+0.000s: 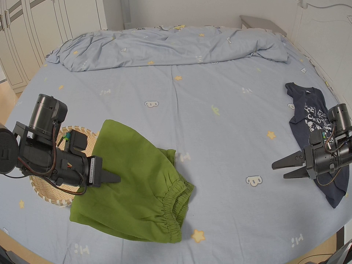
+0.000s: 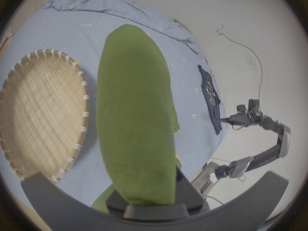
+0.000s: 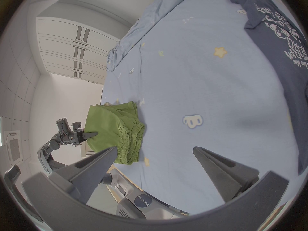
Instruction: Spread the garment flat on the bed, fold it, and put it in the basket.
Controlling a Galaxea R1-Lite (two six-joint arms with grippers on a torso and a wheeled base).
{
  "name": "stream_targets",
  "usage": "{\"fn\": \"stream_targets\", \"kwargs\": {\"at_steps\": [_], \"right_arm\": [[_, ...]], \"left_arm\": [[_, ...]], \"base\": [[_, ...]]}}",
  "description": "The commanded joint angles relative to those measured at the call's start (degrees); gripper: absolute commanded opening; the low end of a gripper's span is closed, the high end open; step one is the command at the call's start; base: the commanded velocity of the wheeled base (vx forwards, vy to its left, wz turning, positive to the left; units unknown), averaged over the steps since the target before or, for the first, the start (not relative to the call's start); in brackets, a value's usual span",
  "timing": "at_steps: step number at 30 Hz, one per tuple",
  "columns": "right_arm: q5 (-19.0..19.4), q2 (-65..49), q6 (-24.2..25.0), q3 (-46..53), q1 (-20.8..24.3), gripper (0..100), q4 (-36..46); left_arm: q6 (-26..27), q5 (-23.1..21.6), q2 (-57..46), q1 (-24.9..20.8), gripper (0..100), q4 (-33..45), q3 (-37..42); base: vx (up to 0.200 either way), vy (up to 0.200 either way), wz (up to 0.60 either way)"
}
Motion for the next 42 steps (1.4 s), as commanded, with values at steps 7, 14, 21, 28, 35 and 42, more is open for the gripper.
{"fn": "stream_targets", "kwargs": {"at_steps": [7,14,21,28,35,42], "right_arm": [[0.03,0.06,-0.01,0.00,0.44,100,0.01],[0.03,0.14,-0.01,0.09,0.44,100,0.01],[-0.06,-0.21,0.08,-0.09,0.17,100,0.01],[-0.06,-0.56,0.08,-0.09,0.44,100,0.10],[-0.06,-1.26,0.08,-0.09,0.35,100,0.10],[-0.06,-1.17,-0.01,-0.09,0.35,100,0.10]], "left_arm": [[19.26,0.58,-5.82,-0.52,0,4.91,0.21],[25.42,2.87,-12.15,0.10,0,5.00,0.04],[28.40,2.87,-17.51,4.40,0,4.38,0.04],[26.21,2.16,-20.94,10.55,0,-3.88,0.56],[21.99,-6.63,-19.18,21.28,0,-8.72,-0.49],[19.53,-7.33,-17.25,26.46,0,-8.36,0.56]], "base": [[0.000,0.000,0.00],[0.000,0.000,0.00],[0.000,0.000,0.00],[0.000,0.000,0.00],[0.000,0.000,0.00],[0.000,0.000,0.00]]}}
